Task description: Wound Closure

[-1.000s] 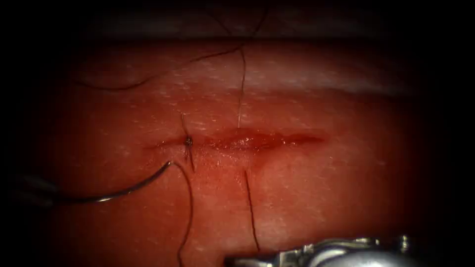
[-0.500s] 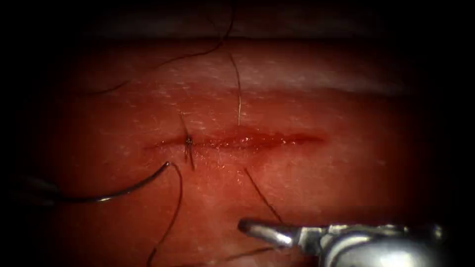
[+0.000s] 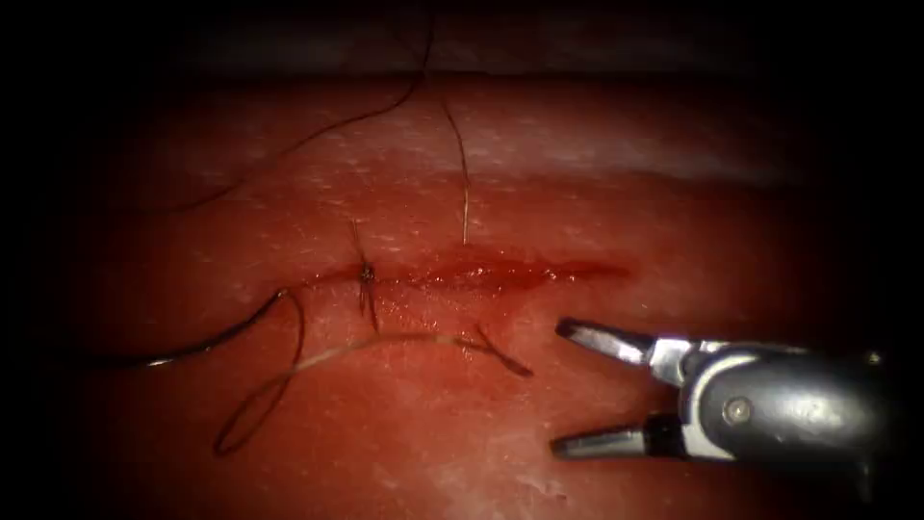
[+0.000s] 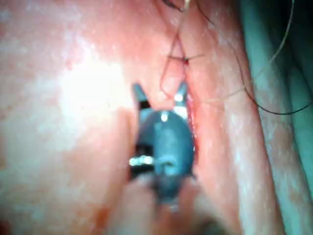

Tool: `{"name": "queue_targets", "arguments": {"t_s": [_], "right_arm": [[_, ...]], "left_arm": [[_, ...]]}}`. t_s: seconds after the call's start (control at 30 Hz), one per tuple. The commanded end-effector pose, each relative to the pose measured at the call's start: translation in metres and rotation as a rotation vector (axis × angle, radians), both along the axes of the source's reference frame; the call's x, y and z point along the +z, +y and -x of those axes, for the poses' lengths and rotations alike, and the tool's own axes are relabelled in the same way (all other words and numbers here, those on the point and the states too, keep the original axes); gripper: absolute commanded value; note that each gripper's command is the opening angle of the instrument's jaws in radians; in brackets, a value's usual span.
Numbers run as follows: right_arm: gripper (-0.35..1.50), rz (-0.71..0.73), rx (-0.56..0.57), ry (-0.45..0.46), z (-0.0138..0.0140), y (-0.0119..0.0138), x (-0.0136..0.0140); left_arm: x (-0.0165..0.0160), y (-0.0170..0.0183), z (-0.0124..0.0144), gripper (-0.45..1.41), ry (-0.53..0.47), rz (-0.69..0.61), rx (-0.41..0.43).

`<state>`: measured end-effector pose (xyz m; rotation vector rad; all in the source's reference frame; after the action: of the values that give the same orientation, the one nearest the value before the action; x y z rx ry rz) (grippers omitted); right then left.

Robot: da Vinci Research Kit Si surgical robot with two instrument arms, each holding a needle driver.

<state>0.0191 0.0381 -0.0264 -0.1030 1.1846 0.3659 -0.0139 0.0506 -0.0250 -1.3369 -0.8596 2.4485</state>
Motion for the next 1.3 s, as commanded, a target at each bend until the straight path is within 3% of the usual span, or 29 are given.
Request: {"name": "queue_targets", "arguments": {"t_s": [0.03, 0.2, 0.4, 0.47, 0.53, 0.7, 0.8, 1.3], "right_arm": [[1.38, 0.005, -0.012, 0.008, -0.0012, 0.0001, 0.0018], [1.3, 0.001, -0.007, 0.008, -0.0029, 0.0005, 0.005], [1.03, -0.059, -0.001, 0.034, -0.0034, 0.0005, 0.0057], [0.67, -0.085, 0.011, 0.04, -0.0035, 0.0004, 0.0057], [-0.35, -0.086, 0.003, 0.044, -0.0033, 0.0003, 0.0058], [-0.35, -0.114, -0.017, -0.05, -0.0016, 0.0003, 0.0053], [-0.35, -0.122, -0.024, -0.058, -0.0016, 0.0, 0.0046], [-0.35, -0.21, -0.29, 0.062, -0.0046, -0.0058, -0.0064]], "left_arm": [[0.0007, 0.0, 0.0005, -0.35, -0.001, 0.001, -0.001], [0.0007, -0.0001, 0.0006, -0.35, 0.0, 0.001, -0.002], [0.0007, -0.0001, 0.0007, -0.35, 0.0, 0.001, -0.003], [0.0007, -0.0001, 0.0008, -0.35, 0.0, 0.001, -0.003], [0.0007, -0.0001, 0.0008, -0.35, 0.0, 0.001, -0.003], [0.0007, -0.0001, 0.0009, -0.35, 0.001, 0.001, -0.004], [0.0007, -0.0001, 0.0009, -0.35, 0.001, 0.001, -0.004], [0.0011, -0.0006, 0.0009, -0.35, 0.003, -0.002, -0.002]]}}
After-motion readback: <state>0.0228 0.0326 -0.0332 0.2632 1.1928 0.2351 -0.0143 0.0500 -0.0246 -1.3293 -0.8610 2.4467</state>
